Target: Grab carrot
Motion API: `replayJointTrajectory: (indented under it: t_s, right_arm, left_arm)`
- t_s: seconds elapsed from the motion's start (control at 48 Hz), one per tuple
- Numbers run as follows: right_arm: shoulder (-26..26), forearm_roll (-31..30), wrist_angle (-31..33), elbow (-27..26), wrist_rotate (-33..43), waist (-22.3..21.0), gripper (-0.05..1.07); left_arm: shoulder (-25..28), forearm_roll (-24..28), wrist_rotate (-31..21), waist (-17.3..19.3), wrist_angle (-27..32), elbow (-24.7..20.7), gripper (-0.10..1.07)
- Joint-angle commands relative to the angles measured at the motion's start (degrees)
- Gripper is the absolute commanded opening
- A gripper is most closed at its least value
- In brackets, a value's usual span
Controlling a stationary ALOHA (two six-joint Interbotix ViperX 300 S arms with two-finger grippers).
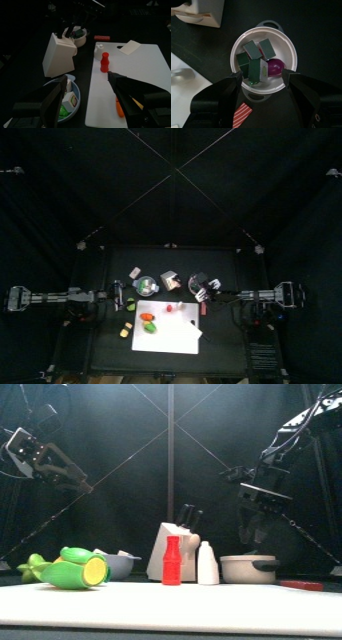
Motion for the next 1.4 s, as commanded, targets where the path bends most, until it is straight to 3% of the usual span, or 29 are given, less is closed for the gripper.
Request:
replayJointTrajectory:
  t_s: [0.0, 0.458, 0.812, 1.062, 1.375]
  right_arm:
    - [-1.6, 0.0, -0.3, -1.5, 0.0, 0.2, 0.94]
    - [0.1, -0.9, -3.9, -8.8, -0.2, 11.1, 0.94]
    - [3.2, -3.9, -11.7, -10.5, -0.5, 16.3, 0.94]
    - [10.3, -11.0, -19.6, -16.6, -0.8, 17.9, 0.94]
    - [21.5, -15.1, -20.2, -25.8, -1.0, 17.9, 0.94]
  left_arm:
    - [0.1, -0.1, 0.1, 0.2, 0.2, -0.5, 0.98]
    - [0.1, -1.3, 0.0, -1.0, 9.9, -0.3, 0.98]
    - [0.3, -2.1, 0.0, -6.5, 12.6, -0.4, 0.98]
    - [0.3, -2.1, 0.1, -7.3, 11.7, -0.3, 0.98]
    - [0.3, -1.9, 0.2, -6.9, 11.5, 0.2, 0.98]
